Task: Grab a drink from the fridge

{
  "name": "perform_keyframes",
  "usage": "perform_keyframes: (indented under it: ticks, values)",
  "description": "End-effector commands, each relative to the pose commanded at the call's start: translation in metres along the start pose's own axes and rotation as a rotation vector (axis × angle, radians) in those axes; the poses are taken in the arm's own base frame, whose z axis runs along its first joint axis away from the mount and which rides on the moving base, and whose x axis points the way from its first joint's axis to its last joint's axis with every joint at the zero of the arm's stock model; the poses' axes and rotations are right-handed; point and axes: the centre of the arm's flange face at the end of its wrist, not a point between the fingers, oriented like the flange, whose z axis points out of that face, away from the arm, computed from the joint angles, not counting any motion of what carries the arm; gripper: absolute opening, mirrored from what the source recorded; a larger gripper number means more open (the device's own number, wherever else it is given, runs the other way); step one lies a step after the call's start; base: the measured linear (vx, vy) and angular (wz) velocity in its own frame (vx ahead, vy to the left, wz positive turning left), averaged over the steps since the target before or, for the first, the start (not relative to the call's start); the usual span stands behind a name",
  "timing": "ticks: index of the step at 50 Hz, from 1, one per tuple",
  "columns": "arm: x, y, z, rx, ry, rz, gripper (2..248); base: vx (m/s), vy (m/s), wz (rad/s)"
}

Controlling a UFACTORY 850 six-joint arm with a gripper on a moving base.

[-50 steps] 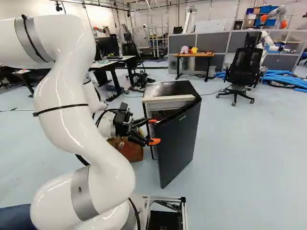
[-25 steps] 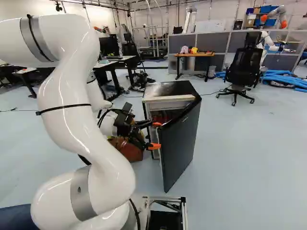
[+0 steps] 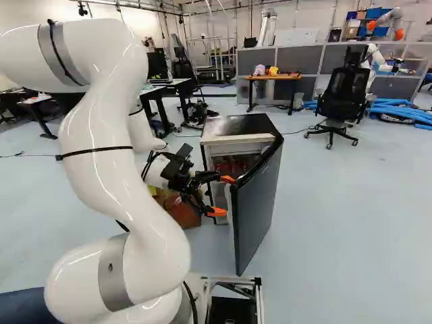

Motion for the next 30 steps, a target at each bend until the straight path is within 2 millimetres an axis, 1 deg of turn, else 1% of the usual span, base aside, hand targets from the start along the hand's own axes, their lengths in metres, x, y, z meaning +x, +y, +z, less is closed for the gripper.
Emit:
perform_keyframes:
  ticks: [30]
  values:
    - [0.013,-0.040,0.037,-0.126,-0.023,0.080,247,0.000,0.000,0.000]
